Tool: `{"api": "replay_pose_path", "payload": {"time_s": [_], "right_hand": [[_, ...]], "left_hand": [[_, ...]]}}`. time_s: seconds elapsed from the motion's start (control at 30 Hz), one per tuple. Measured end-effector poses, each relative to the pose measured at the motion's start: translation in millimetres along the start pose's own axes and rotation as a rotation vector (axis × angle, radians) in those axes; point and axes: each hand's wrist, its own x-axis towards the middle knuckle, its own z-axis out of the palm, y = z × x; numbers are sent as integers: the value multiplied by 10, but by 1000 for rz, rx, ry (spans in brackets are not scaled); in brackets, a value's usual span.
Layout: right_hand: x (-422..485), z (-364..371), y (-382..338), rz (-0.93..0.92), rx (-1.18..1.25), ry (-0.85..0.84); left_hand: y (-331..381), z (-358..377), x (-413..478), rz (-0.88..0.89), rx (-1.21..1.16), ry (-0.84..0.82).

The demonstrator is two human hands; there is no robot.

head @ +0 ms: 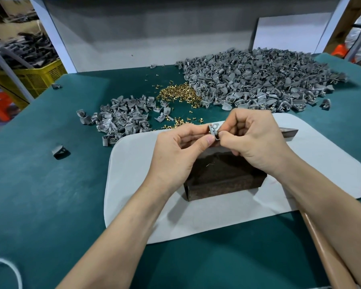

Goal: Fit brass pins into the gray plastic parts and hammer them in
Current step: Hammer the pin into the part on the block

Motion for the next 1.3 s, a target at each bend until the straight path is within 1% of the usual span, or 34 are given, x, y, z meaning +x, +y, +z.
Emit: {"api": "replay_pose_path", "payload": {"time_s": [0.17, 0.3, 0.4, 0.5, 0.53, 0.57, 0.6, 0.63, 0.67, 0.7, 0.73, 0.77, 0.8, 0.9, 0.93, 1.03, 1.07, 1.13, 1.23, 1.3], "right_hand": [[0, -17, 5, -13, -24, -19], [14, -39, 35, 8, 4, -43], [23, -34, 26, 14, 14, -65], [16, -78, -7, 47, 41, -133], [7, -139, -21, 67, 66, -119], [1, -231, -12, 86, 65, -58], [-2, -348, 12, 108, -20, 54], [-3, -483, 63, 146, -233, 189], [-10, -620, 139, 222, -539, 283], [-41, -709, 195, 351, -801, 301], [-80, -748, 244, 500, -961, 250], [-119, -747, 290, 608, -1035, 176], [-138, -733, 346, 650, -1052, 127], [-99, -710, 383, 669, -1034, 132], [-64, -715, 351, 678, -978, 127], [-11, -775, 215, 807, -487, 134], [-29, -802, 170, 827, -371, 121], [-72, -834, 48, 780, -268, 110], [-116, -806, -255, 587, -238, 180], [-154, -726, -479, 501, -233, 152]], "left_hand": [[0, 2, -3, 0, 20, 4], [-16, 28, -18, 0, 44, 23], [-12, 46, -38, 34, 83, 39], [-12, 40, -35, 25, 98, 31], [2, 37, -35, 17, 90, 23], [13, 40, -39, 6, 79, 13], [25, 34, -43, -3, 73, 6], [26, 32, -45, -9, 79, 1], [18, 32, -42, -10, 104, -5], [14, 27, -44, -6, 143, -17], [3, 22, -51, -1, 185, -34], [-7, 21, -62, 3, 223, -51], [-19, 19, -72, 7, 259, -63], [-42, 16, -95, 8, 311, -72], [-41, 9, -99, -11, 294, -75], [-52, -20, -100, -121, 262, -114], [-57, -32, -106, -159, 267, -122], [-65, -50, -109, -207, 238, -131], [-72, -54, -107, -233, 181, -141], [-81, -50, -96, -239, 167, -142]]}}
